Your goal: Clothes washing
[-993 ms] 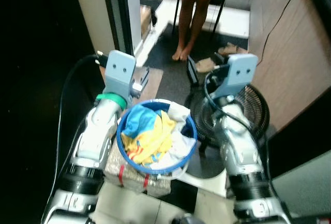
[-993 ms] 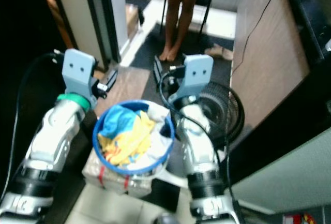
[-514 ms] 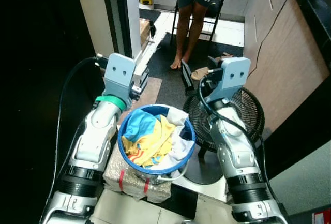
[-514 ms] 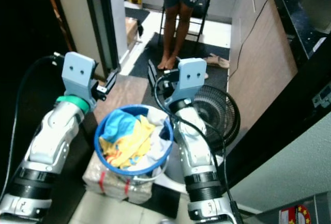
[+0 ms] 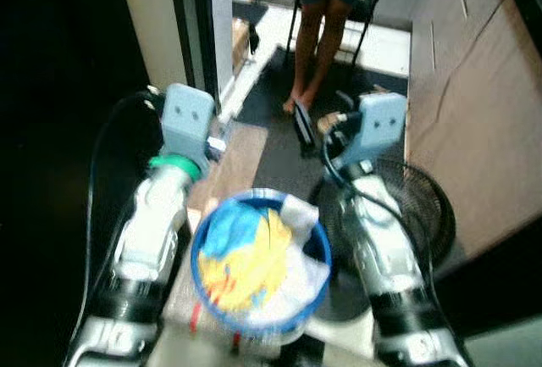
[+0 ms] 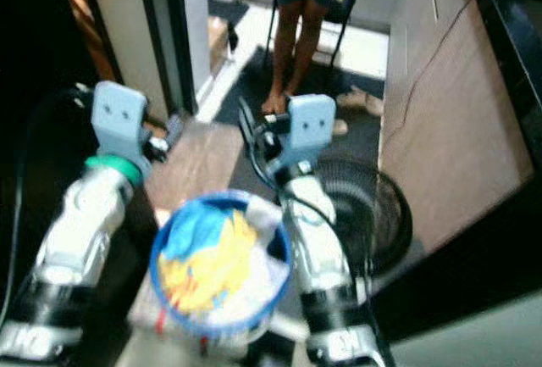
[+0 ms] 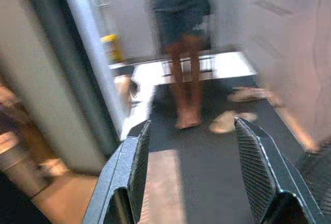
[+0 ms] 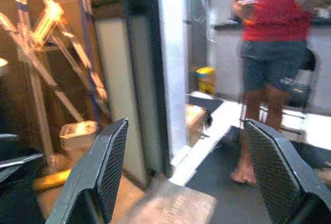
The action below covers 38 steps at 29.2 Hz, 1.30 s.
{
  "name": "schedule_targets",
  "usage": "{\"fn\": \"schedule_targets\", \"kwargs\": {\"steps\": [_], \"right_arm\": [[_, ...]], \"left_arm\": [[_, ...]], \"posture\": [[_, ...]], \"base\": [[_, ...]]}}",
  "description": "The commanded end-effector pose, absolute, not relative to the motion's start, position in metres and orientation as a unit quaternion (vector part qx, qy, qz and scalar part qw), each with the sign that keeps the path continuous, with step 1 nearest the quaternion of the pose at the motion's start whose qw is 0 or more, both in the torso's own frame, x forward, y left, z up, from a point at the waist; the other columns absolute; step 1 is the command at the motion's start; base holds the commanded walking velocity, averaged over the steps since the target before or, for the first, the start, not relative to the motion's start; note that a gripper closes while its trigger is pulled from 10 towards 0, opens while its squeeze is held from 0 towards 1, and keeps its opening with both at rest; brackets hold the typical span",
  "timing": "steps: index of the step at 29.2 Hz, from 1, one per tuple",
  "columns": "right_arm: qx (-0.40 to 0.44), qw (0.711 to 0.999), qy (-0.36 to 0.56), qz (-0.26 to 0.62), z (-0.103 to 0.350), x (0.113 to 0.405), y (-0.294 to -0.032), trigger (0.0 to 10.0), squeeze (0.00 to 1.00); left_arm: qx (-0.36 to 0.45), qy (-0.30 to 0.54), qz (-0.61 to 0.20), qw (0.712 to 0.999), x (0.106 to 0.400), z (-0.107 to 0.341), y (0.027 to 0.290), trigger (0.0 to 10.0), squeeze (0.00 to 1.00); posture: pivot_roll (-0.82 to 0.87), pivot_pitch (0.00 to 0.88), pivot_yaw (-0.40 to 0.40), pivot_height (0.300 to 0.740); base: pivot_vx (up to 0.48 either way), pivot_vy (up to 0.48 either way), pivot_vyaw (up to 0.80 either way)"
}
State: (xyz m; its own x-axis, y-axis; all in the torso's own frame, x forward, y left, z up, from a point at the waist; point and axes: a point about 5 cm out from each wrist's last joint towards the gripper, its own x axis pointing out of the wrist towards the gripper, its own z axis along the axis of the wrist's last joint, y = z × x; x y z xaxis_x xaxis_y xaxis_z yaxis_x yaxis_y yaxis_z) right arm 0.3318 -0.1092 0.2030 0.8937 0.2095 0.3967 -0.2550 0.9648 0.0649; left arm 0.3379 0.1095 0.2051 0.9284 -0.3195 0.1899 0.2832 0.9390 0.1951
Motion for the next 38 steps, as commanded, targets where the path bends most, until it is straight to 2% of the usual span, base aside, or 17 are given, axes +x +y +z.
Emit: {"fn": "schedule_targets", "kwargs": {"steps": [1,26,31,33,38], "right_arm": [[0.064,0.970,-0.196,0.131,0.203,0.331,-0.100,10.0,0.00],[0.064,0.970,-0.194,0.133,0.202,0.331,-0.100,10.0,0.00],[0.066,0.973,-0.175,0.133,0.191,0.332,-0.099,10.0,0.00],[0.060,0.980,-0.142,0.125,0.172,0.333,-0.100,10.0,0.00],[0.050,0.985,-0.115,0.121,0.155,0.329,-0.104,10.0,0.00]], "left_arm": [[0.088,-0.099,-0.142,0.981,0.337,0.200,0.119,10.0,0.00],[0.091,-0.097,-0.152,0.979,0.335,0.197,0.118,10.0,0.00],[0.086,-0.057,-0.176,0.979,0.332,0.172,0.116,10.0,0.00],[0.099,-0.019,-0.184,0.978,0.328,0.145,0.116,10.0,0.00],[0.100,0.002,-0.185,0.978,0.322,0.129,0.117,10.0,0.00]], "posture": [[-0.06,0.000,0.030,0.740],[-0.05,0.000,0.030,0.740],[-0.05,0.000,0.029,0.740],[-0.06,0.000,0.028,0.740],[-0.06,0.000,0.025,0.740]], "base": [[0.000,0.000,0.00],[0.000,0.000,0.00],[0.000,0.000,0.00],[0.000,0.000,0.00],[0.000,0.000,0.00]]}}
